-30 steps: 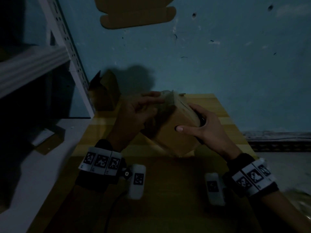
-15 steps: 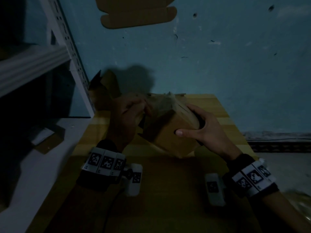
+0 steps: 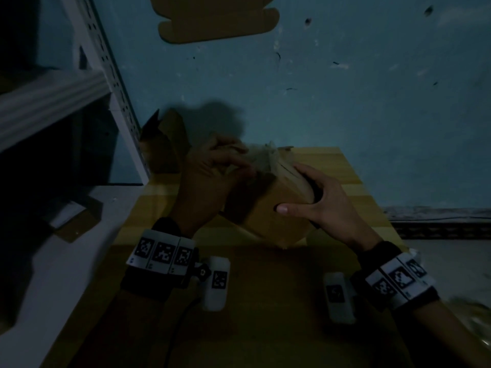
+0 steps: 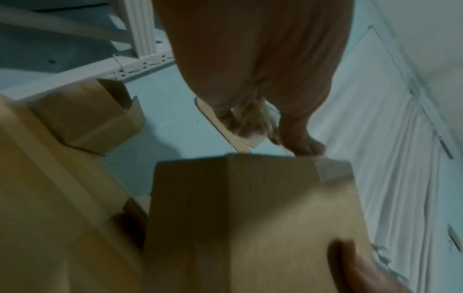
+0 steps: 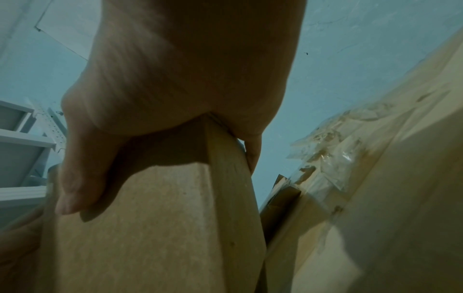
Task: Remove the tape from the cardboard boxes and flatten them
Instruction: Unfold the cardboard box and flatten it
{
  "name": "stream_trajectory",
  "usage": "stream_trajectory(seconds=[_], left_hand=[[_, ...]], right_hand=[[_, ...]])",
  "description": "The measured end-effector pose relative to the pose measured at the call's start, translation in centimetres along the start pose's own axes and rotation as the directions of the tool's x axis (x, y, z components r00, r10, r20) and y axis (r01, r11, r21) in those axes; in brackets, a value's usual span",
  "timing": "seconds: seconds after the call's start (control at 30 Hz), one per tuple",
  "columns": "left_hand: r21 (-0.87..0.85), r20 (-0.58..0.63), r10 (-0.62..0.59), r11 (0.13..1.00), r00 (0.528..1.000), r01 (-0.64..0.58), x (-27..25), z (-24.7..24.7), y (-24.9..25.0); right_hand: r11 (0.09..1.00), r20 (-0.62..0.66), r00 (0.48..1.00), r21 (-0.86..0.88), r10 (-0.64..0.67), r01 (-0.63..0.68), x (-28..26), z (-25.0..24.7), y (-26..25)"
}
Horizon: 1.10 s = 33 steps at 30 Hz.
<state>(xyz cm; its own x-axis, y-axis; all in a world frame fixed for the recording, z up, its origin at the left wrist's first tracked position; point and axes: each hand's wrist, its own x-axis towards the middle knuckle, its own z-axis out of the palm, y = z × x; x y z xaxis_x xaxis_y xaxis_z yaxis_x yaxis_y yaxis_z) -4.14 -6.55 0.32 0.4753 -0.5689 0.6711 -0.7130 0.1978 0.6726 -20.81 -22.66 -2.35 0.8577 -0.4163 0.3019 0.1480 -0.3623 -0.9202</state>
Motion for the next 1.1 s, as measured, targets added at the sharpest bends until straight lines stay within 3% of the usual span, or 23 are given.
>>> stream_trajectory(seconds=[0.23, 0.33, 0.5, 0.73, 0.8, 0.9, 1.0, 1.1], left_hand=[[0.279, 0.061, 0.228, 0.931, 0.972, -0.236, 0.4, 0.8, 1.3], [0.333, 0.099, 0.219, 0.912, 0.971, -0.239, 0.7, 0.5, 1.5], [0.369, 0.122, 0.107, 0.918, 0.987, -0.145, 0.9, 0.1, 2.0], [0.645, 0.211, 0.249, 0.691, 0.945, -0.326, 0.7, 0.8, 5.1], [0.588, 0.162, 0.218, 0.762, 0.962, -0.272, 1.0, 0.5, 4.7], [0.362, 0.046, 0.096, 0.926, 0.994, -0.106, 1.2, 0.0, 4.1], [0.395, 0.001, -0.010, 0.919, 1.000, 0.009, 1.1, 0.0, 3.4], [0.317, 0.035, -0.042, 0.948, 0.999, 0.028, 0.9, 0.1, 2.6]], right_hand=[[0.998, -0.018, 1.000, -0.059, -0.014, 0.013, 0.3, 0.1, 0.6], [0.994, -0.026, 0.999, -0.098, -0.039, 0.037, 0.2, 0.1, 0.3], [0.990, -0.025, 0.998, -0.130, -0.060, 0.056, 0.2, 0.3, 0.2], [0.997, -0.027, 0.998, -0.048, -0.062, 0.061, 0.4, 0.7, -0.2], [0.997, -0.056, 0.996, -0.012, -0.074, 0.074, 0.4, 0.5, -0.3], [0.998, -0.101, 0.993, -0.025, -0.056, 0.053, 0.5, -0.1, 0.1], [0.999, -0.114, 0.993, -0.024, -0.042, 0.040, 0.6, -0.4, 0.6], [0.999, -0.114, 0.993, -0.023, -0.042, 0.040, 0.5, -0.5, 0.7]])
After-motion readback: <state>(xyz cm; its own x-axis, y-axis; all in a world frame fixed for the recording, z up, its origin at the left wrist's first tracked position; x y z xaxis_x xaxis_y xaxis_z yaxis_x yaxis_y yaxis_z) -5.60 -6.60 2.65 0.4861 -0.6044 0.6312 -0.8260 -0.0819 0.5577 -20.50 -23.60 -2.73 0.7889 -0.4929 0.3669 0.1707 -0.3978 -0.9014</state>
